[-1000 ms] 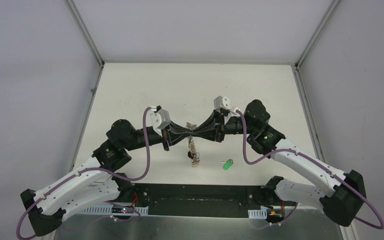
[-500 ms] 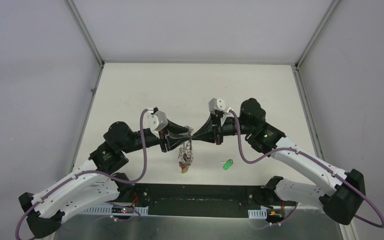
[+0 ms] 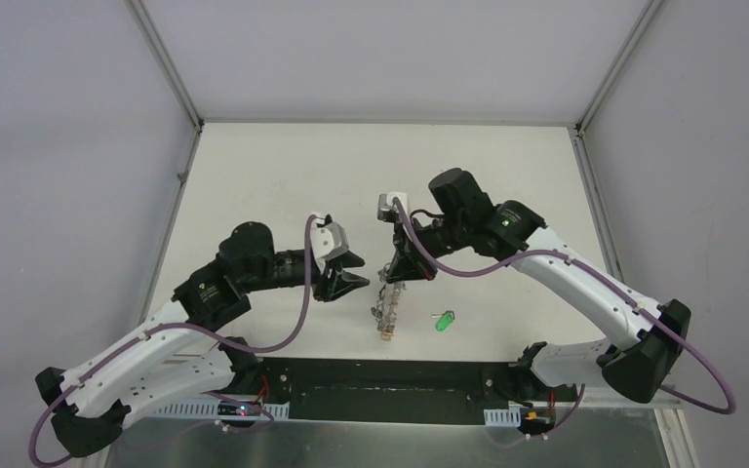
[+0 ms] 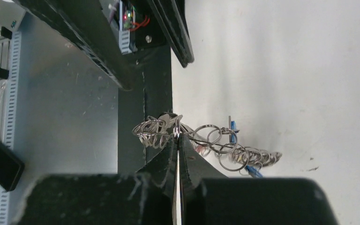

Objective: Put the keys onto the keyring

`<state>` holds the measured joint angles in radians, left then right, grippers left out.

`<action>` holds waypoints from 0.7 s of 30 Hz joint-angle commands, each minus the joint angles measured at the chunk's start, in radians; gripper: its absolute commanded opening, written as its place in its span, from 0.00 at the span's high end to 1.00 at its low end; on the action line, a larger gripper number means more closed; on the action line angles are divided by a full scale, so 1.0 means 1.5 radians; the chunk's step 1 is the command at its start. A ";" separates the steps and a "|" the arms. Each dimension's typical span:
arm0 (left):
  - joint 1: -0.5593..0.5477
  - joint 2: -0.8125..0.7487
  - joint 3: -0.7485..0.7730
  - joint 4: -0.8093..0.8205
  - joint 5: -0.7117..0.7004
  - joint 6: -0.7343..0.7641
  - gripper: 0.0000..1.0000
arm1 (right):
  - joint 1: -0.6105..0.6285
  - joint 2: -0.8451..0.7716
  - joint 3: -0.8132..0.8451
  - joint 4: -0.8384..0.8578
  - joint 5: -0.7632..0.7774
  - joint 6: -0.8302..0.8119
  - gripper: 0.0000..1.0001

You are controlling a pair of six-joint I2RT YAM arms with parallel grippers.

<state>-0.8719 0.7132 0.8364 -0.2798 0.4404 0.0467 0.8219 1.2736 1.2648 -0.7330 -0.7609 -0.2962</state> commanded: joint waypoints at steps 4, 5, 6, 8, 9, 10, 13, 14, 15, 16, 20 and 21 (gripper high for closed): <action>-0.007 0.061 0.027 -0.009 0.093 0.045 0.62 | 0.027 0.022 0.066 -0.111 0.013 -0.038 1.00; -0.007 0.069 0.025 0.000 0.101 0.042 0.62 | 0.030 0.022 0.064 -0.106 0.012 -0.035 1.00; -0.008 0.075 0.021 0.009 0.110 0.040 0.64 | 0.032 0.021 0.061 -0.100 0.012 -0.033 1.00; -0.008 0.084 0.009 0.039 0.122 0.026 0.66 | 0.035 0.019 0.056 -0.086 0.009 -0.026 1.00; -0.007 0.086 0.001 0.057 0.124 0.018 0.67 | 0.036 0.017 0.052 -0.079 0.007 -0.023 1.00; -0.008 0.087 -0.008 0.074 0.128 0.013 0.68 | 0.037 0.015 0.049 -0.072 0.006 -0.020 1.00; -0.008 0.091 -0.026 0.101 0.136 0.003 0.70 | 0.037 0.006 0.039 -0.048 0.006 -0.011 1.00; -0.008 0.093 -0.028 0.103 0.138 0.003 0.71 | 0.037 0.003 0.035 -0.041 0.006 -0.008 1.00; -0.008 0.095 -0.030 0.106 0.141 0.001 0.72 | 0.037 0.002 0.033 -0.035 0.006 -0.007 1.00; -0.008 0.097 -0.032 0.109 0.143 -0.001 0.73 | 0.037 0.001 0.031 -0.031 0.007 -0.005 1.00; -0.009 0.103 -0.039 0.112 0.150 -0.007 0.81 | 0.037 0.000 0.029 -0.022 0.011 0.001 1.00; -0.009 0.104 -0.040 0.112 0.150 -0.009 0.83 | 0.037 0.000 0.029 -0.022 0.012 0.001 1.00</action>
<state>-0.8719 0.8650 0.7856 -0.1772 0.6247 0.0509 0.8734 1.3155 1.3010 -0.8463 -0.7269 -0.3115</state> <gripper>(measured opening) 0.200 0.006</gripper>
